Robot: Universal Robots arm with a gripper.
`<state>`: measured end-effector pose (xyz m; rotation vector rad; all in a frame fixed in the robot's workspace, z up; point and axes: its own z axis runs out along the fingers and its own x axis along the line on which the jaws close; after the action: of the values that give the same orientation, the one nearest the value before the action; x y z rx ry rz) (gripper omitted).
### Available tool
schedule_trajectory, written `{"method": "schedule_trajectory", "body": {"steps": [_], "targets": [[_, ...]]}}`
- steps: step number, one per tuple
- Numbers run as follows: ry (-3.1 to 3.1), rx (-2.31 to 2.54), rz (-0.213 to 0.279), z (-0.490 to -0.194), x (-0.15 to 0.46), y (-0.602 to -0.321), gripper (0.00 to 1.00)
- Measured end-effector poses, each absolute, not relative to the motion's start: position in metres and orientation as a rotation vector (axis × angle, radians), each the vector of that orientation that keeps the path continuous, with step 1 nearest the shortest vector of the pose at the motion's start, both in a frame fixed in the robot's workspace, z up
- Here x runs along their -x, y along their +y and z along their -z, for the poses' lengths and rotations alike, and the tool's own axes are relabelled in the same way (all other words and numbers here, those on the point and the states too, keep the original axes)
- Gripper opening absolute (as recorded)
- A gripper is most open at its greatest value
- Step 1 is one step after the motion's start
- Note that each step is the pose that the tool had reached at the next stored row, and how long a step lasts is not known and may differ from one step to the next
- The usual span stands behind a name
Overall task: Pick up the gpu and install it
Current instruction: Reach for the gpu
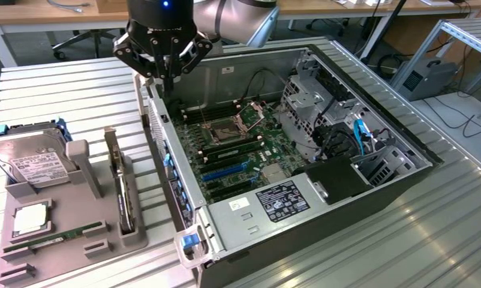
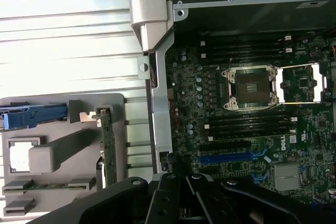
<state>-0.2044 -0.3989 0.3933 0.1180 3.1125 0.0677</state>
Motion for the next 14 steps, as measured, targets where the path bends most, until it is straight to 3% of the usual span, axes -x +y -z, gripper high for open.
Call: {"method": "schedule_trajectory", "body": {"steps": [14], "targets": [[3.112,-0.118,-0.068,-0.3933,0.2116,-0.3989,0.11]]}}
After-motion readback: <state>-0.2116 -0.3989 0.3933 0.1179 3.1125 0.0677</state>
